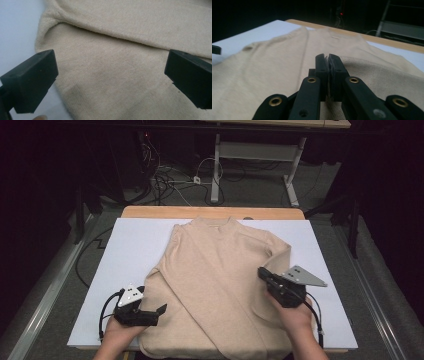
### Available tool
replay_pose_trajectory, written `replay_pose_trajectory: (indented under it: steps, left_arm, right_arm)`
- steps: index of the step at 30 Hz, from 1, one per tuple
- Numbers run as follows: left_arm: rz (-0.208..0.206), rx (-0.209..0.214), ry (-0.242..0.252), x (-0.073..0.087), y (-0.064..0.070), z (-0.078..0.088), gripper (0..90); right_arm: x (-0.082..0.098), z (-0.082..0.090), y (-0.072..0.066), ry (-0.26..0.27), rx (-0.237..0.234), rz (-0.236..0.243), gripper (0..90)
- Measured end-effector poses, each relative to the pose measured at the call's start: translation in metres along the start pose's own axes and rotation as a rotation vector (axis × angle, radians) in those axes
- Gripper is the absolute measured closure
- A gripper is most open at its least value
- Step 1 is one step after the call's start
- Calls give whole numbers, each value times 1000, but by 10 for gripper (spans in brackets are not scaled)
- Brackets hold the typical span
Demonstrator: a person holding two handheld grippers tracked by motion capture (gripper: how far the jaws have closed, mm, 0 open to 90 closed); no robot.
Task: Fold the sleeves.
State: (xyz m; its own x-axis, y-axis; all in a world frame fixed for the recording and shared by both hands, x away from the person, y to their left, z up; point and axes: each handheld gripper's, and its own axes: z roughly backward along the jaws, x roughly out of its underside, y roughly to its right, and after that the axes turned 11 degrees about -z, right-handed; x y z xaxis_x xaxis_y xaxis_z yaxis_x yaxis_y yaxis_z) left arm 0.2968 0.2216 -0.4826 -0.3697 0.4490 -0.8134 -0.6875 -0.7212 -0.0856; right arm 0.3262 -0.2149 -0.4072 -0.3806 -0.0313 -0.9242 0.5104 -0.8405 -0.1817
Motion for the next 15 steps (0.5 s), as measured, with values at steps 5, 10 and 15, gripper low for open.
replay_pose_trajectory:
  steps: [5, 10, 15]
  left_arm:
    - [12, 1, 12, 1, -3, 3, 0]
    - [24, -3, 24, 2, -6, 7, 0]
    - [29, -1, 32, 1, -7, 8, 0]
  right_arm:
    - [-5, -33, -37, -22, -92, 45, 875]
    - [4, -61, -72, -71, -172, 81, 875]
    - [19, -82, -97, -127, -225, 102, 874]
